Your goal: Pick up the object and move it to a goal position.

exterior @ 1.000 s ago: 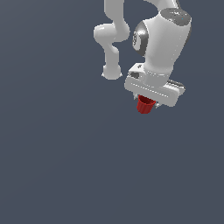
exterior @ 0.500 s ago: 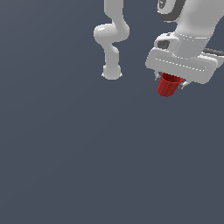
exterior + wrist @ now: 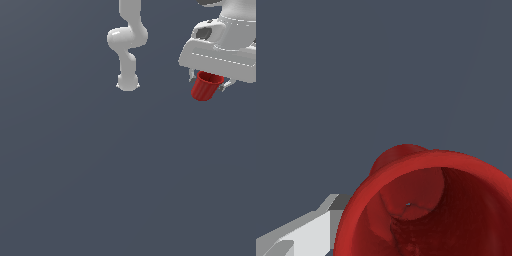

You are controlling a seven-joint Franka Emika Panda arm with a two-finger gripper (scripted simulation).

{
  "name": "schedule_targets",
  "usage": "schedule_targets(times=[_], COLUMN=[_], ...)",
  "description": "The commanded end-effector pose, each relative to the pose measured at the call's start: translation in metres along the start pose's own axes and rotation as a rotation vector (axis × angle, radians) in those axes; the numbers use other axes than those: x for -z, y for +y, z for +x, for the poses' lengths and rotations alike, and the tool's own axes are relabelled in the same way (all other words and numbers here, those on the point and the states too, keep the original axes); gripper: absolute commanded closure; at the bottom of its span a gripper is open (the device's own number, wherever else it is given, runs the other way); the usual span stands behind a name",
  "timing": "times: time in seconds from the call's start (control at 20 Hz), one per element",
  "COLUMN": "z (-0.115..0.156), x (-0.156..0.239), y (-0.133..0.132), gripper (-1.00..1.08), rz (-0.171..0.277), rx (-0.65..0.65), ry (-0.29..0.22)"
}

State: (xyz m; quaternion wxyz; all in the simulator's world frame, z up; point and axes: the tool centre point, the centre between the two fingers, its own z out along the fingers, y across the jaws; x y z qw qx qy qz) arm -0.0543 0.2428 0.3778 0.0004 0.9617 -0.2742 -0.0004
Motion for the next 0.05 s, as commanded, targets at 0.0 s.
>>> schedule_targets(times=[0.0], z=[-0.0007], x=[0.0029], y=[-0.0013], gripper=[1.08], rz=[0.001], rx=[-0.001], ry=[0.001])
